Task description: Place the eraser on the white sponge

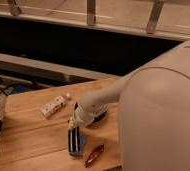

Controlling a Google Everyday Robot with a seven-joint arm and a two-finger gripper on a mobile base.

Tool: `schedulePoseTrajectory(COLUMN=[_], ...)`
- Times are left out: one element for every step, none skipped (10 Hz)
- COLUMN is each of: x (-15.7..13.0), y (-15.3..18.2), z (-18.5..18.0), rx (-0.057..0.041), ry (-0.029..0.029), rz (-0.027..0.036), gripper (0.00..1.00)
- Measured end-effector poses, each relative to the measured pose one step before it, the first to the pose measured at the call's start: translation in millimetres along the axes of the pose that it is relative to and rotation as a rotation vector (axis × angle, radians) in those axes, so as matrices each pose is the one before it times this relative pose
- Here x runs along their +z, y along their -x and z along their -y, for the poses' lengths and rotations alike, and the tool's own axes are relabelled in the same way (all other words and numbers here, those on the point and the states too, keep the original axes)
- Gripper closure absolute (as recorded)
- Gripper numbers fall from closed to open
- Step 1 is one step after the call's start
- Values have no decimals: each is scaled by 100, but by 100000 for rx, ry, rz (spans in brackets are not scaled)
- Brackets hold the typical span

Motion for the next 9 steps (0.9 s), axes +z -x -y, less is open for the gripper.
schedulePoseTrajectory(x=[106, 553, 460, -32, -483, -402, -158, 179, 322], y=[-209, -71, -57, -21, 96, -71, -44, -89, -44], z=[-58, 160, 69, 101, -263, -168, 12, 210, 175], rx=[151, 272, -440, -38, -259, 44, 256, 384, -30], ry=[91, 32, 56, -54, 95, -18, -79, -51, -79], rz=[-551, 181, 4, 156, 255, -381, -95, -22, 96], gripper=[55, 44, 34, 25, 24, 24, 24, 24, 24])
